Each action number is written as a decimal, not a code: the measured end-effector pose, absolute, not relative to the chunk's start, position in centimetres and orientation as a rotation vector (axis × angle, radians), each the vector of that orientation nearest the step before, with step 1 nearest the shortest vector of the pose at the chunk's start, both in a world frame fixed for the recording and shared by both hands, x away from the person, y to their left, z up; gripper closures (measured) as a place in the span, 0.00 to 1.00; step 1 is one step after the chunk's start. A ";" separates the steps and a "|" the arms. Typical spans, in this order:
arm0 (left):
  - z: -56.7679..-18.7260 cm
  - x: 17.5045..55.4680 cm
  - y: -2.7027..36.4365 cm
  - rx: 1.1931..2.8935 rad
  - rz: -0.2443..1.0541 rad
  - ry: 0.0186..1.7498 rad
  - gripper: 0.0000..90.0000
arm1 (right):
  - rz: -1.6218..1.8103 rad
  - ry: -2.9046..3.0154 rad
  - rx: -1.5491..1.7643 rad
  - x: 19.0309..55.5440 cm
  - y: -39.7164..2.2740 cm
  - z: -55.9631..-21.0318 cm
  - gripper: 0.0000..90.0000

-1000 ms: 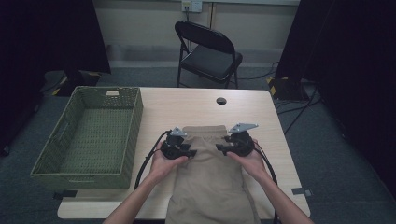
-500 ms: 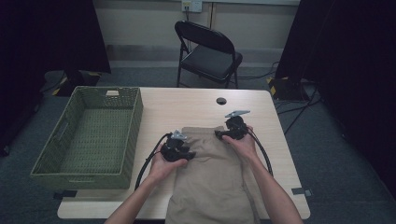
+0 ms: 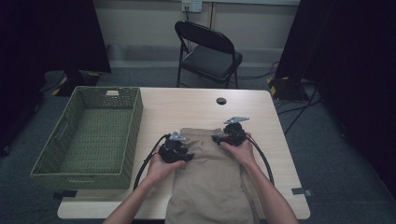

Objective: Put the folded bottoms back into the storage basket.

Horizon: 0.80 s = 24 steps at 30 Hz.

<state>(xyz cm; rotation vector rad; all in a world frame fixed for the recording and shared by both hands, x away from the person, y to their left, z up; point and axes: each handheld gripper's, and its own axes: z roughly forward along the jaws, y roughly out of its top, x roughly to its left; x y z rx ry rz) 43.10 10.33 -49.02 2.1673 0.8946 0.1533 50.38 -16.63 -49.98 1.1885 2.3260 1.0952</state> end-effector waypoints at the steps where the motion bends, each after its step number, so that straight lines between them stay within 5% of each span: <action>1: -49.0 42.9 10.4 2.172 0.148 0.893 0.65 | 1.105 2.331 1.184 50.2 -16.6 -50.0 0.35; 15: -48.1 41.8 11.0 2.152 0.138 0.907 0.59 | 1.149 2.316 1.218 48.5 -16.4 -50.4 0.37; 24: -46.5 43.7 13.3 1.978 0.177 0.999 0.55 | 1.160 2.343 1.152 47.8 -16.0 -50.0 0.61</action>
